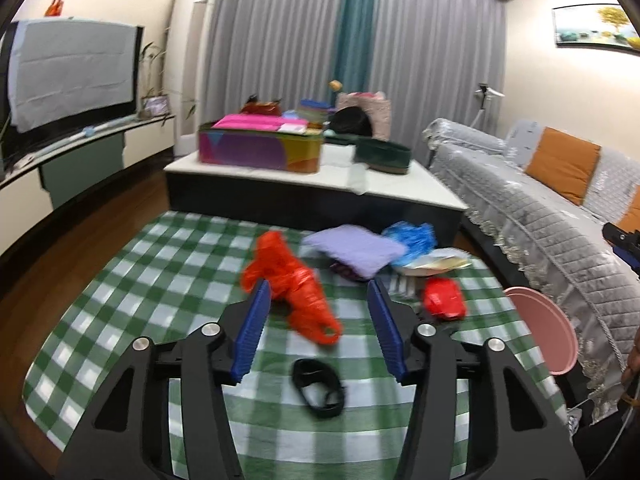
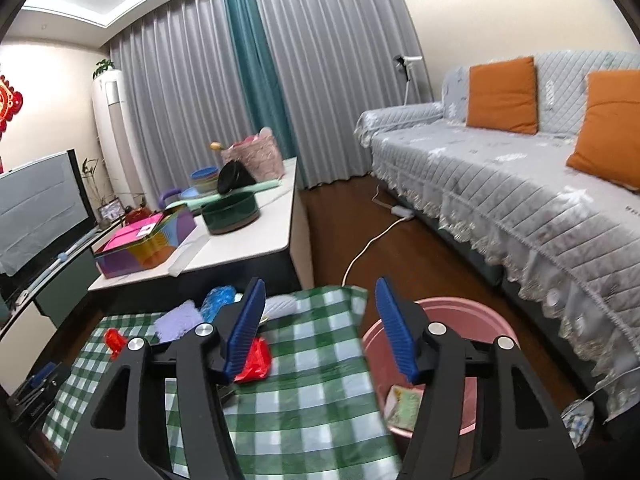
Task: Collect trash
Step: 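Move both open tools back over the table, then grasp the black hair tie with the left tool while the right grasps a black clip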
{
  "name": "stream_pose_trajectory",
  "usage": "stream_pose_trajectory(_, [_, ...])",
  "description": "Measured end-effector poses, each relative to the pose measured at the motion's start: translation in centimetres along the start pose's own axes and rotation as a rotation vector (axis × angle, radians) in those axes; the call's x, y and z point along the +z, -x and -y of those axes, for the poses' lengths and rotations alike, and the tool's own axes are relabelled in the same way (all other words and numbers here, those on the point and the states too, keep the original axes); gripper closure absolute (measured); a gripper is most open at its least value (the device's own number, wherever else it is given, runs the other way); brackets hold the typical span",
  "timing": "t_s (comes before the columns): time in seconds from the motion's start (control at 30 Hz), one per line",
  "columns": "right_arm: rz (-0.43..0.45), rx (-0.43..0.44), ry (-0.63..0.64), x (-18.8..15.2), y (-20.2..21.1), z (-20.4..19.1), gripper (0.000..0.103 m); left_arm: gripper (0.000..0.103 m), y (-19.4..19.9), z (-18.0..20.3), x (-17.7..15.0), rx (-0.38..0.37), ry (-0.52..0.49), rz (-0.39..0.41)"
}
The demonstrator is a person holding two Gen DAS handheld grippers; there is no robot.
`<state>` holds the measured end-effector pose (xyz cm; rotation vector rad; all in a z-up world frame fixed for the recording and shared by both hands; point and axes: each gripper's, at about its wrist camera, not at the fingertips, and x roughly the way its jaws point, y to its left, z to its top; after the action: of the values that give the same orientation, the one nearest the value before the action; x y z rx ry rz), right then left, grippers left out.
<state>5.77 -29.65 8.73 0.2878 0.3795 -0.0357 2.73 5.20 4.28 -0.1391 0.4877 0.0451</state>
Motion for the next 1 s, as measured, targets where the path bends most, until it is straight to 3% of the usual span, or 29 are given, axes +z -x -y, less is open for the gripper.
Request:
stream_pose_trajectory(0.17, [-0.038,0.029,0.015,-1.3,-1.6,-1.4,0.045,0.055,-1.8,-1.2,-2.0,0.025,0.004,-0.064])
stream_pose_trajectory(0.47, [-0.132,0.072,0.034,-4.7,-4.6,-3.3,0.045,0.054,-5.0,0.2,-5.3,-0.018,-0.033,-0.193])
stream_pose_trajectory(0.83, [-0.260,0.156,0.054,-8.5,-8.3,-6.9,0.045,0.054,-7.5,-0.3,-6.8,-0.008,-0.003,-0.307])
stream_pose_trajectory(0.87, [-0.274,0.160,0.052,-8.8,-8.8,-7.1,0.045,0.056,-7.6,-0.4,-6.9,-0.016,0.001,-0.311])
stream_pose_trajectory(1.0, [-0.340,0.174,0.020,-10.2,-10.9,-7.7,0.045,0.084,-8.1,-0.2,-6.9,-0.049,-0.004,-0.330])
